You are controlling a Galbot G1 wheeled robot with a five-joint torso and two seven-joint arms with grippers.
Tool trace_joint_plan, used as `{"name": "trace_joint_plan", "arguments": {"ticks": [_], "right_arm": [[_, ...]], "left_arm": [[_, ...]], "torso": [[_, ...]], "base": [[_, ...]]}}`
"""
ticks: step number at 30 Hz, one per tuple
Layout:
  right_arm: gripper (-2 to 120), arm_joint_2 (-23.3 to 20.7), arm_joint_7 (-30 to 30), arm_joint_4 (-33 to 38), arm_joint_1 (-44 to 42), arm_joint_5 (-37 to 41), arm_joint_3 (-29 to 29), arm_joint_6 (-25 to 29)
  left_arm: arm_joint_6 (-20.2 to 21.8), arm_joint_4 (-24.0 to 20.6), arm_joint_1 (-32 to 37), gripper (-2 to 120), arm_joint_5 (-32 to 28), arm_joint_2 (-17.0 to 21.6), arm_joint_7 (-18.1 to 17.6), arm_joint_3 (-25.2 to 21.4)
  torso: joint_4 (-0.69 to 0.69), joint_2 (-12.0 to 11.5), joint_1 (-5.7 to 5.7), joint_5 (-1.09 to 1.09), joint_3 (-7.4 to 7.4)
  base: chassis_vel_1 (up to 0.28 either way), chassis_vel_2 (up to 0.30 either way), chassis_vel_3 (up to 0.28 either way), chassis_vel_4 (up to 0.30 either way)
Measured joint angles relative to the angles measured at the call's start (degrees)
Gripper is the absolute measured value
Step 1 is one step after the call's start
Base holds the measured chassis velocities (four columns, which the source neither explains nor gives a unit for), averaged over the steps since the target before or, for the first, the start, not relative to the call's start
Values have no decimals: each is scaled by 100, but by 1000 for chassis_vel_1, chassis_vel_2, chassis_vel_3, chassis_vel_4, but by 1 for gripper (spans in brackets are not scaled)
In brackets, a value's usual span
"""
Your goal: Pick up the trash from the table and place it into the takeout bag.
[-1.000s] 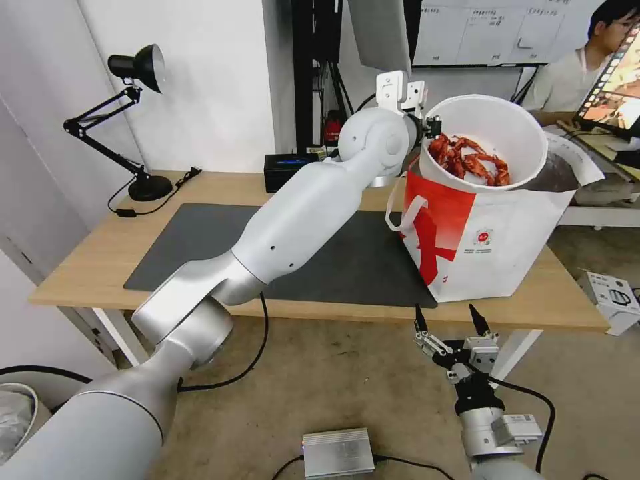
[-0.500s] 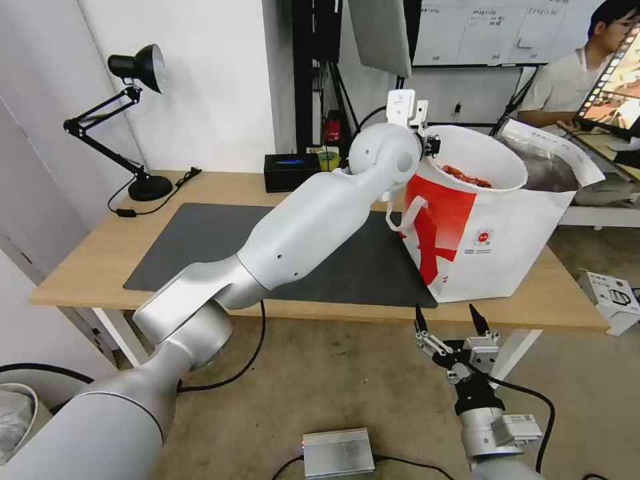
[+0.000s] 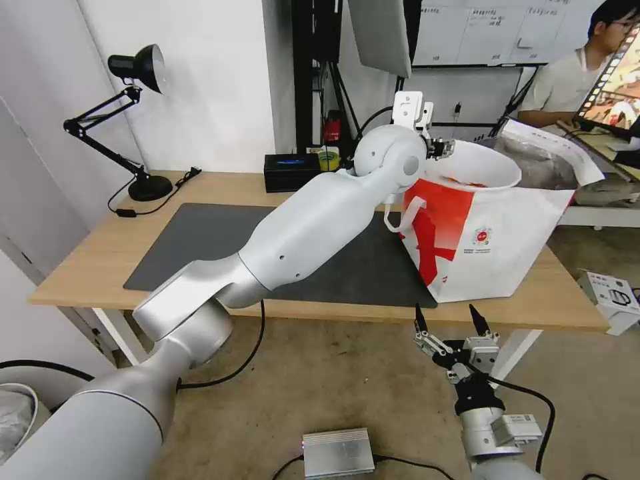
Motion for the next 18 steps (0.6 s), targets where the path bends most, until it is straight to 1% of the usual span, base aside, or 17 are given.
{"name": "trace_joint_plan", "arguments": {"ticks": [1, 2, 4, 18], "right_arm": [[100, 0, 0, 0, 0, 0, 0, 0], [100, 0, 0, 0, 0, 0, 0, 0], [100, 0, 0, 0, 0, 0, 0, 0], [100, 0, 0, 0, 0, 0, 0, 0]], "left_arm": [[0, 0, 0, 92, 0, 0, 0, 0], [3, -19, -7, 99, -7, 0, -7, 17], [6, -42, -10, 100, -10, 0, -8, 37], [76, -118, 28, 100, -12, 6, -94, 27]], "torso": [[0, 0, 0, 0, 0], [0, 0, 0, 0, 0], [0, 0, 0, 0, 0], [0, 0, 0, 0, 0]], "base": [[0, 0, 0, 0], [0, 0, 0, 0], [0, 0, 0, 0], [0, 0, 0, 0]]}}
